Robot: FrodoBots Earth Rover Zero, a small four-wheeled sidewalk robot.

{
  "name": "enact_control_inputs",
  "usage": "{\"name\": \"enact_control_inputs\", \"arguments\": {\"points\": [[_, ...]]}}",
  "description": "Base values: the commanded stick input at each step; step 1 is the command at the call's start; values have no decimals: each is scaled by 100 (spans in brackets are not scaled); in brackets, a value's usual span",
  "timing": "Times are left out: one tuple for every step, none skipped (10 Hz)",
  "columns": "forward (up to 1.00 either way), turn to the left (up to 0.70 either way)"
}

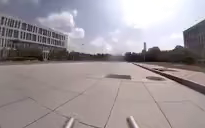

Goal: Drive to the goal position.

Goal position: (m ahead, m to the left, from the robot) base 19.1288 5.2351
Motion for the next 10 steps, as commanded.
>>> {"name": "enact_control_inputs", "arguments": {"points": [[70,4],[70,4],[70,4],[70,4],[70,4],[70,4],[70,4],[70,4],[70,4],[70,4]]}}
